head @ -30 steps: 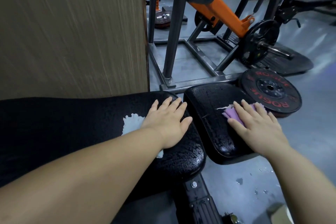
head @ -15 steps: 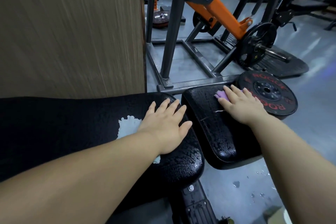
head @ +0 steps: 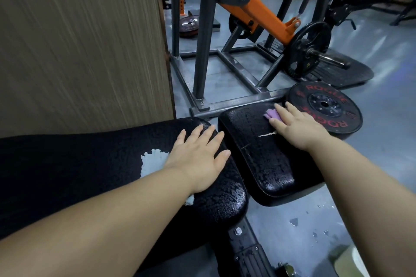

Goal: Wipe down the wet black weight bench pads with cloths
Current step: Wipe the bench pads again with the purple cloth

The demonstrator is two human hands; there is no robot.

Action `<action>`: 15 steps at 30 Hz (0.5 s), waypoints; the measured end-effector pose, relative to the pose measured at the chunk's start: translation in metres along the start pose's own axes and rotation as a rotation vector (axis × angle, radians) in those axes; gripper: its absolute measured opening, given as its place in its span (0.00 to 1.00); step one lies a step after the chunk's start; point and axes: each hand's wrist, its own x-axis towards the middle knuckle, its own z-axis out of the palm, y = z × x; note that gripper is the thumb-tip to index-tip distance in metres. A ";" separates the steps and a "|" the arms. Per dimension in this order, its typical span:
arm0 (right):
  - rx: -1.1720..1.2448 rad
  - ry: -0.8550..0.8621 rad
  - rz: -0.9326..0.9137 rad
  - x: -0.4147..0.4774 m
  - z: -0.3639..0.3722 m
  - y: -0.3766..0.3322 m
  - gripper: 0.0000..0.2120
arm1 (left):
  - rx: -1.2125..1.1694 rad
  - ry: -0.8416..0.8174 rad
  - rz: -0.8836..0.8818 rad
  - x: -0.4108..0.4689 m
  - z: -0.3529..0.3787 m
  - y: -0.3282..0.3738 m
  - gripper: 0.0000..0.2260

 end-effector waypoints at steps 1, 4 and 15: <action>0.005 0.024 -0.003 -0.015 0.002 0.008 0.30 | -0.005 0.000 0.000 0.000 0.000 0.000 0.27; 0.043 0.110 0.004 -0.064 0.012 0.026 0.29 | -0.006 0.005 0.004 0.001 0.000 0.000 0.27; 0.212 0.208 0.006 -0.094 0.035 0.042 0.29 | -0.002 0.018 0.008 0.001 0.002 0.001 0.28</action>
